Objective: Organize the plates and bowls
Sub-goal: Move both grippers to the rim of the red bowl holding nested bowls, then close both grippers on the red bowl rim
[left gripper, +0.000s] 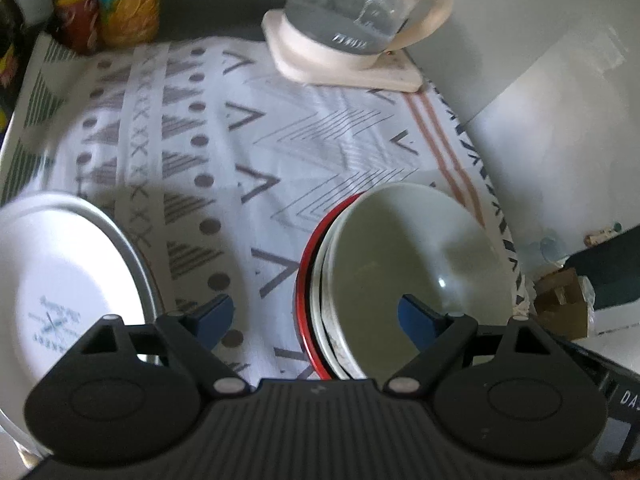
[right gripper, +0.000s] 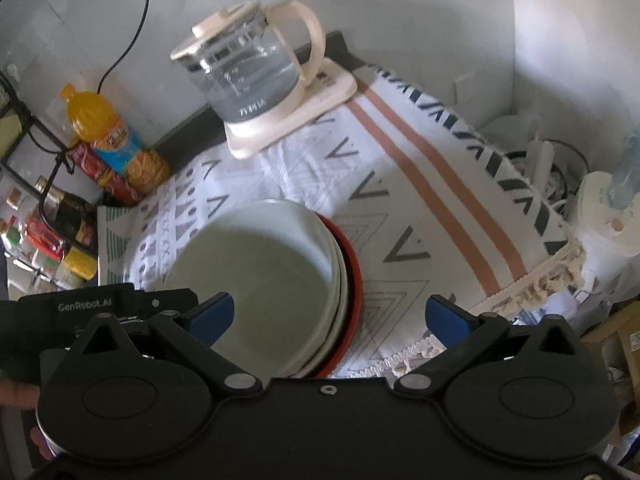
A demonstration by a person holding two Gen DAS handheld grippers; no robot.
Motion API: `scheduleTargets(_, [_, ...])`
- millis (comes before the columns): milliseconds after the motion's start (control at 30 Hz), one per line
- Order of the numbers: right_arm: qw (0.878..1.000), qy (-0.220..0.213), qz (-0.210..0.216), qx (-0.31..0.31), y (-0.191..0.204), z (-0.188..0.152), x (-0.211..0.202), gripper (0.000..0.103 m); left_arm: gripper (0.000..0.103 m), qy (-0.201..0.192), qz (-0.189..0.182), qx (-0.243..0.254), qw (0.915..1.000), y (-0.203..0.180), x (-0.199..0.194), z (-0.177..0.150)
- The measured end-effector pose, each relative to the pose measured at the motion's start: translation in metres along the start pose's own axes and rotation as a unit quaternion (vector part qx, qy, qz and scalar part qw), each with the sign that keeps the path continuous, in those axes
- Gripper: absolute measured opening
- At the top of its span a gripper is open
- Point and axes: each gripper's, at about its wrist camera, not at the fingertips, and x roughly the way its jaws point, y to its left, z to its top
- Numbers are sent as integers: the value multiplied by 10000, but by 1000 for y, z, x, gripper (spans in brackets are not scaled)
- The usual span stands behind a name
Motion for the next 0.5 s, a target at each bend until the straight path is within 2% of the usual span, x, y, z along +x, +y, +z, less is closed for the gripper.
scheduleTargets(133, [9997,224,115,23,-10,1,14,96,86,102,2,-263,9996,1,10,-5])
scheduleTargets(233, [9989,387,253,52,-15,3,26,87,84,50,71,-421,9991,2,13,-7])
scheduleTargets(500, [9957,816,425,-72,-20,9,56,66,60,222,106,-954,9951,9,30,-12])
